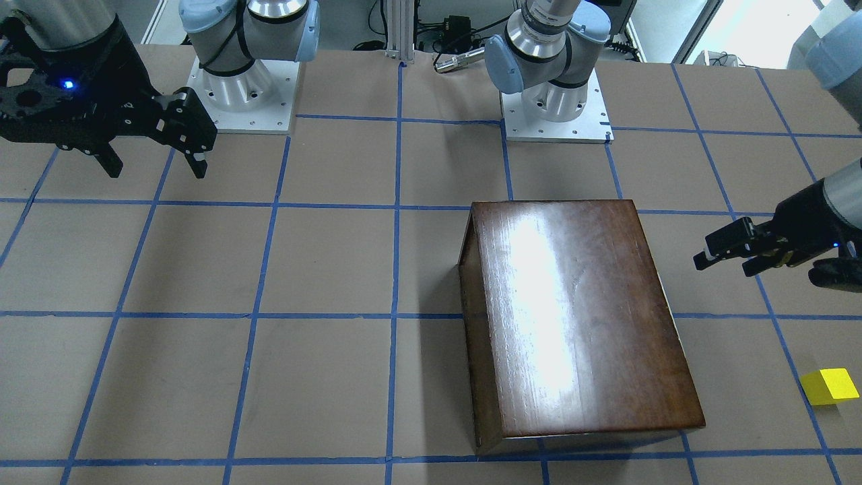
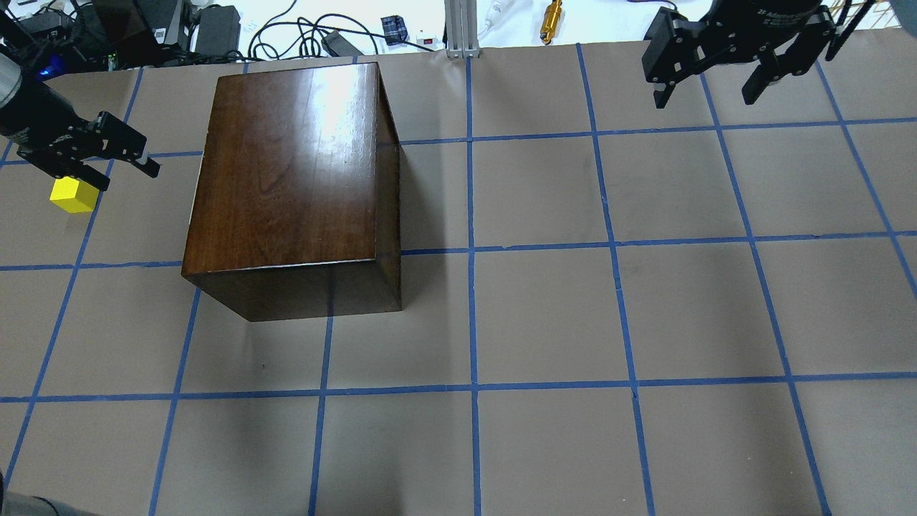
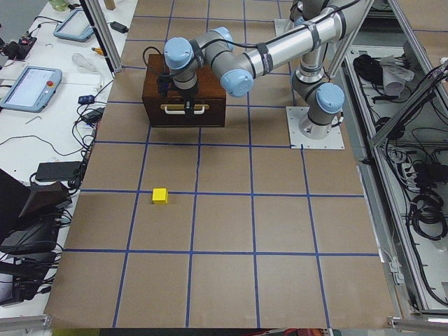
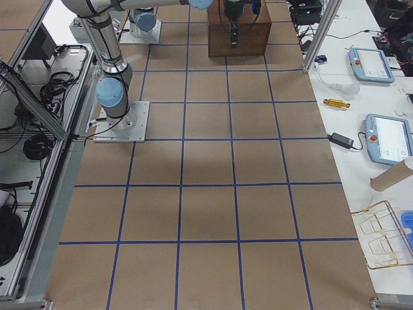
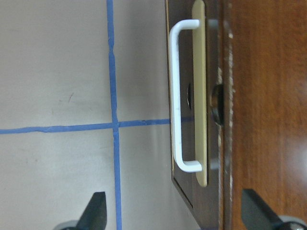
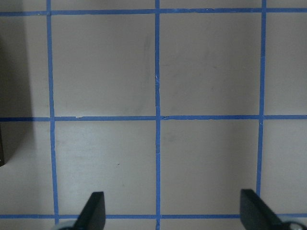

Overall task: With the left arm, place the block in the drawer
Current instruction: 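Hook the left gripper onto the white drawer handle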

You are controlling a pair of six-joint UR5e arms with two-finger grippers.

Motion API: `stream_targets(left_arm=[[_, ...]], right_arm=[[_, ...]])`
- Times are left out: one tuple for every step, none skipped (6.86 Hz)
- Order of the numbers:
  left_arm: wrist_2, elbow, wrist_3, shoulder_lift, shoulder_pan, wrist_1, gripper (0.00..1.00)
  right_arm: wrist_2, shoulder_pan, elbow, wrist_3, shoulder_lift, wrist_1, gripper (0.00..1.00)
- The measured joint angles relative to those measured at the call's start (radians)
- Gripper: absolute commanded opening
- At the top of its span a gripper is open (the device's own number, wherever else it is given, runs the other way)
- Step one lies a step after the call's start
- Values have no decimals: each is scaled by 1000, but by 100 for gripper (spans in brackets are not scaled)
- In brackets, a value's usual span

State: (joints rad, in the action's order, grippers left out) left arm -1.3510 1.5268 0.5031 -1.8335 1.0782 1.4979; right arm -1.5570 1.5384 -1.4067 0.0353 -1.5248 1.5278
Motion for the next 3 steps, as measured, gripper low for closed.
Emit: stream_targets(left_arm=[[12, 2, 20, -39, -3, -40, 100], [38, 3, 29, -71, -5, -57, 100], [69, 7, 30, -93, -6, -61, 100]], right_arm=[[0, 0, 0, 0, 0, 0, 100], [0, 0, 0, 0, 0, 0, 100], [0, 0, 0, 0, 0, 0, 100]])
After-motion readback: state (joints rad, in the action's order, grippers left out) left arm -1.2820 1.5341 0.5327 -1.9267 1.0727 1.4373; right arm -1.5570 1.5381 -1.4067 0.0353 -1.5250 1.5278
